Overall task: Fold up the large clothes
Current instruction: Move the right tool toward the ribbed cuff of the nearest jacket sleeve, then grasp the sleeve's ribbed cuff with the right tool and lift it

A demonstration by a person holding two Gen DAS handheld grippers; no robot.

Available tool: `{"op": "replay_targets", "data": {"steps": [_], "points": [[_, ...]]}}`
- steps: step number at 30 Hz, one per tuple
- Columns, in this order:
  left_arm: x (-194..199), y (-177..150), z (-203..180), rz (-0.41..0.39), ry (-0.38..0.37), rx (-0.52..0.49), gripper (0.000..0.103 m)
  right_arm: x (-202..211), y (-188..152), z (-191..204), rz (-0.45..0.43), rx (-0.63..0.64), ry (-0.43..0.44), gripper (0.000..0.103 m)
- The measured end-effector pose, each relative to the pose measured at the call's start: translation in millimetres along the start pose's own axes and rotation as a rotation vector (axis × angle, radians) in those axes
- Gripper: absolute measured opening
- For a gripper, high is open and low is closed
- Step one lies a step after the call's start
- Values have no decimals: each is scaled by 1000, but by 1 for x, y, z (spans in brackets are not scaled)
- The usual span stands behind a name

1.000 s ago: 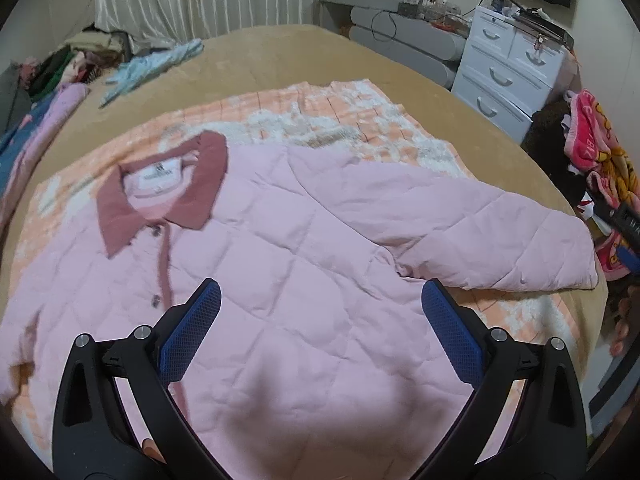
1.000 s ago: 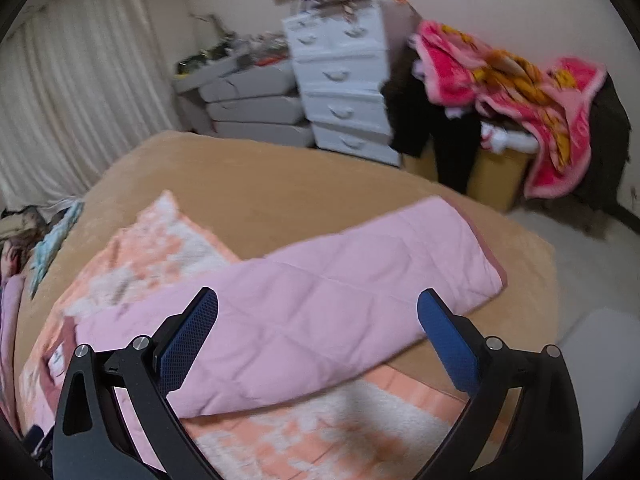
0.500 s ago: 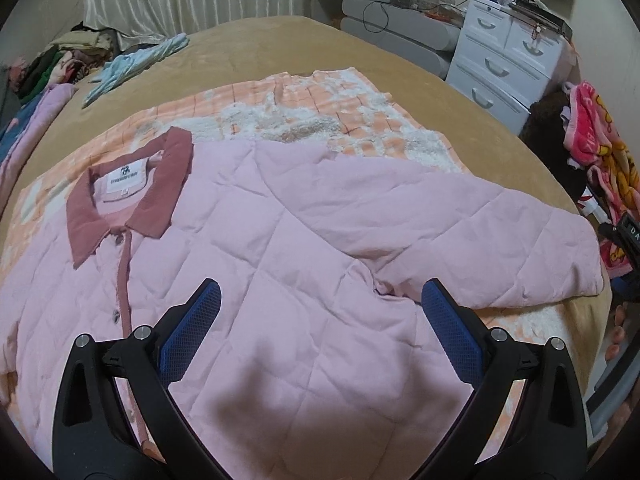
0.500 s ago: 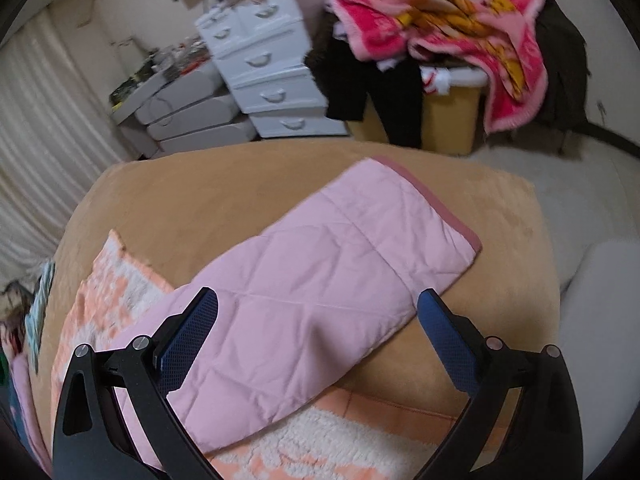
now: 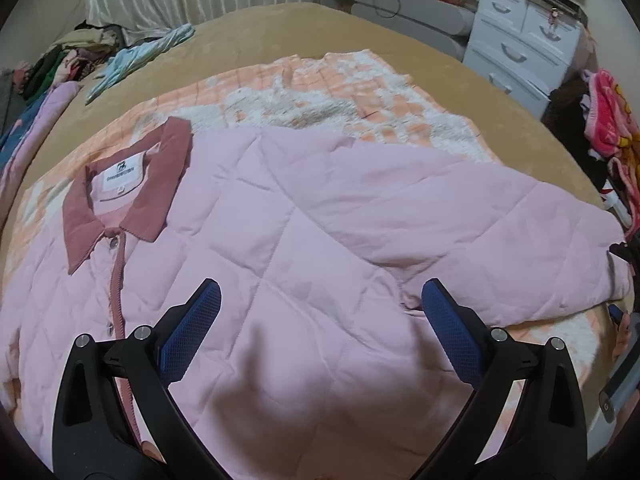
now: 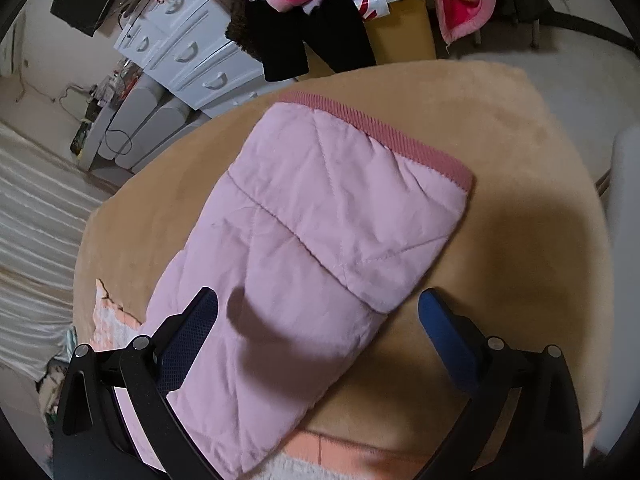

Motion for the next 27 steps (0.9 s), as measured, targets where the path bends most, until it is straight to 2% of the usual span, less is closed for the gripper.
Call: {"op": "replay_targets", "data": {"steps": [2, 3, 4, 6, 8, 12, 20, 27], "points": [[-1, -1, 5, 5, -3, 16, 94, -2, 2, 4, -19, 13, 13, 98], [-1, -2, 7, 8, -9, 23, 94, -1, 3, 6, -26, 16, 26, 93], [1, -3, 9, 9, -13, 26, 94, -1, 5, 6, -36, 10, 32, 87], [7, -3, 10, -9, -20, 21, 94, 2, 9, 3, -48, -13, 47, 56], [17, -1, 12, -39, -26, 10, 94, 8, 14, 4, -62, -23, 105, 46], [34, 6, 17, -67, -22, -3, 94, 49, 22, 29, -176, 64, 203, 27], [84, 16, 33, -130, -43, -8, 94, 130, 7, 83, -342, 248, 388, 23], [125, 17, 55, -170, -34, 10, 94, 200, -23, 117, -464, 409, 487, 21]]}}
Point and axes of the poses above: each gripper's, at about its wrist camera, not at the fingertips, and x roughly against the way its jaws point, z to its left, y to its top, the point moved 8 cm from there along -x, roughly the way its jaws point, and after that the axes turned 12 degrees about -y, right-handed, at the moved point
